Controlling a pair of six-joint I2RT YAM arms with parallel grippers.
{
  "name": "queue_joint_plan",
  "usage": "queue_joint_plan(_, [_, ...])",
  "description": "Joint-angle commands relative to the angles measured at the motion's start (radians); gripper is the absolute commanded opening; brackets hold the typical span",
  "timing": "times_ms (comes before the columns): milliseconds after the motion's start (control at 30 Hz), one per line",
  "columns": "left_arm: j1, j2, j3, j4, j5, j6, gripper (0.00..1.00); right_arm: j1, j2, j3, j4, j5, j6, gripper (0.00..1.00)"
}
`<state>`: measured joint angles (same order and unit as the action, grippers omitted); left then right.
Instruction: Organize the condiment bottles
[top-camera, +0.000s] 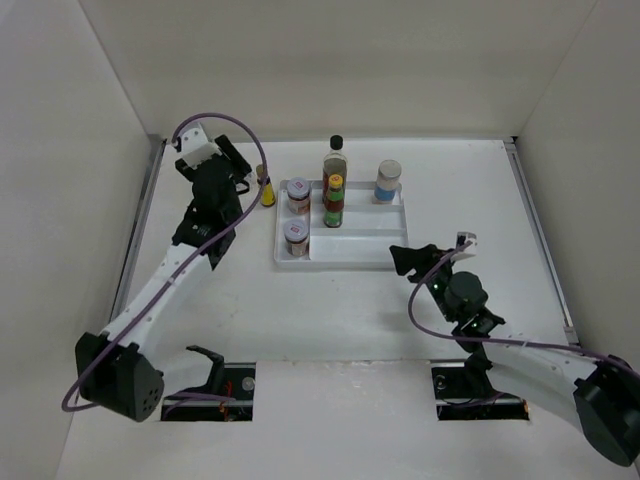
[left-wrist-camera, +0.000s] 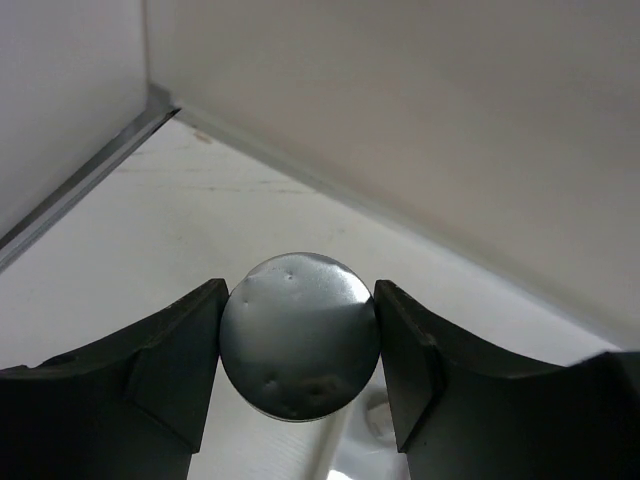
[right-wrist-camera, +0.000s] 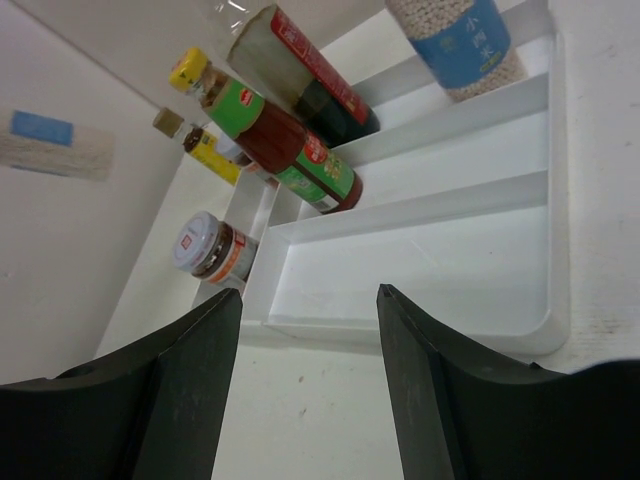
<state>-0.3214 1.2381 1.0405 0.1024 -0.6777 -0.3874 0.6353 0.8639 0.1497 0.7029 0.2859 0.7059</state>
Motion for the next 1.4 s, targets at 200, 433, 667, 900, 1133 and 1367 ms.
queue_joint_plan(200, [-0.29,-0.146,0.027,0.092,0.003,0.087,0.31,-0.021,0.015,-0.001,0.018,0.058,0.014,0.63])
queue_joint_plan(433, [-0.492,-0.013,0.016,0.135,-0.002,0.081,0.31,-0.059,-0.058,-0.033,-0.003,0.087,0.035,0.62])
queue_joint_plan(667, [-0.544,0.129,0.024,0.212,0.017,0.065,0.32,-0.072,-0.039,-0.025,-0.014,0.076,0.038,0.63])
queue_joint_plan(900, [-0.572,0.225,-0.019,0.258,0.018,0.059,0.32,-0.073,-0.02,-0.016,-0.013,0.056,0.038,0.63])
queue_joint_plan(1133, [-0.584,0.285,-0.063,0.286,0.024,0.045,0.32,-0.073,-0.005,-0.01,-0.01,0.052,0.035,0.63])
queue_joint_plan(1367, [-0.591,0.328,-0.132,0.341,0.021,0.028,0.51,-0.075,-0.019,-0.012,-0.014,0.049,0.035,0.63])
